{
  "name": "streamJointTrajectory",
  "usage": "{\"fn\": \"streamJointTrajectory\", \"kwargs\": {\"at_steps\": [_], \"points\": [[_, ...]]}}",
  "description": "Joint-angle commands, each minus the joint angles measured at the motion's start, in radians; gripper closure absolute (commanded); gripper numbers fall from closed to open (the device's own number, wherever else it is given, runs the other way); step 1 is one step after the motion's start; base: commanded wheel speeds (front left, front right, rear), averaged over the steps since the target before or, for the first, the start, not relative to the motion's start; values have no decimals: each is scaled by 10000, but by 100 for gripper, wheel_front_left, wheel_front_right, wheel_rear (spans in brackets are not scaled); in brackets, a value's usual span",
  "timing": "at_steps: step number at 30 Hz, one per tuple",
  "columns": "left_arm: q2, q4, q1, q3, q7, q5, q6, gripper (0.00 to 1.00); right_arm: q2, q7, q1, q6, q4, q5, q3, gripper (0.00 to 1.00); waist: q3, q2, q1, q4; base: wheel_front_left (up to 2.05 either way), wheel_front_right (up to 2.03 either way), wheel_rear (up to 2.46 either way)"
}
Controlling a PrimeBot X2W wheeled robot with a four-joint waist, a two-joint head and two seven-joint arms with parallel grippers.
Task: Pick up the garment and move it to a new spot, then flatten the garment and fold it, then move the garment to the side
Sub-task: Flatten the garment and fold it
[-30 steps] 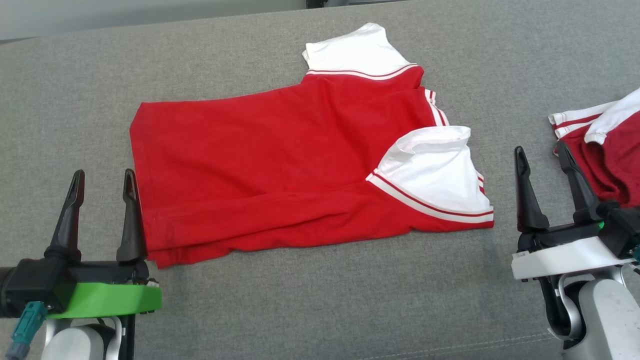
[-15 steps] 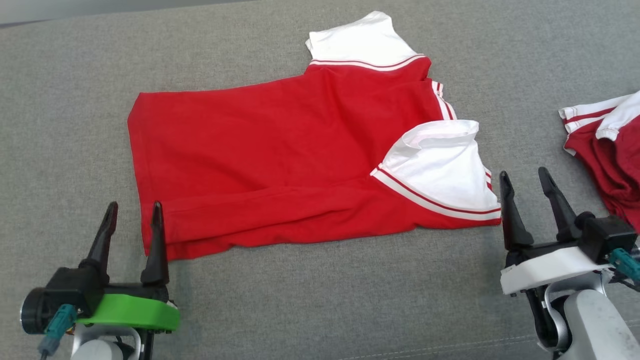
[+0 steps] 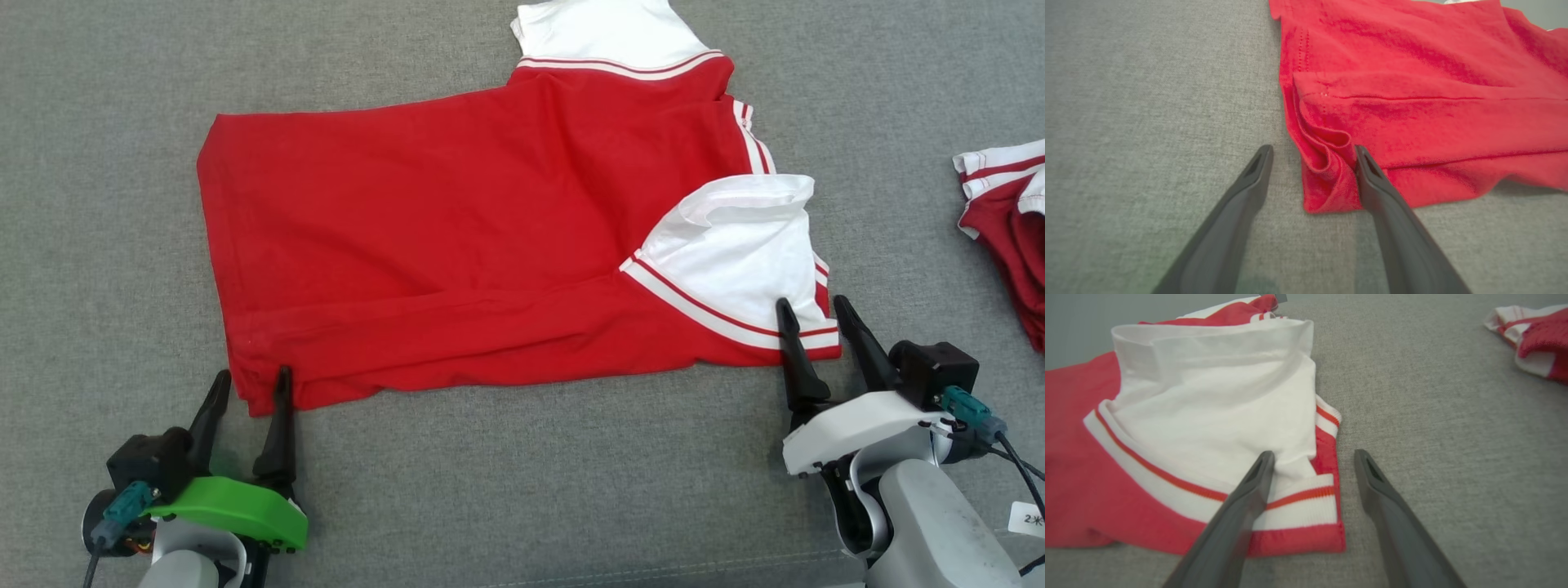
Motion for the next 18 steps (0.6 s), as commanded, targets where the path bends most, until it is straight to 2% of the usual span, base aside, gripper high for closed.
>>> {"fn": "streamJointTrajectory", "kwargs": {"at_steps": [1, 2, 3, 4, 13, 18], "points": [[-14, 438, -227, -68, 196, -142, -82, 64, -2, 59, -146, 0, 305, 174, 135, 18, 12, 0, 0, -16, 0, 0, 0], [-61, 635, -295, -27, 234, -282, -101, 100, 7, 103, -207, 0, 443, 272, 170, 56, 8, 0, 0, -15, 0, 0, 0], [-46, 823, -363, -82, 374, -325, -157, 100, -6, 154, -255, 0, 556, 334, 239, 87, -4, 0, 0, -15, 0, 0, 0], [-34, 918, -425, -132, 394, -356, -190, 100, -16, 152, -271, 0, 636, 411, 281, 100, -18, 0, 0, -8, 0, 0, 0], [299, 362, -145, -119, 350, -621, -313, 100, -109, 28, 572, -8, -434, 718, 10, 100, -335, 0, 0, -14, 0, 0, 0], [637, -937, 723, 66, 825, -770, 15, 100, 9, 111, 1809, -10, -1703, 596, -346, 100, -593, 0, 0, -105, 0, 0, 0]]}}
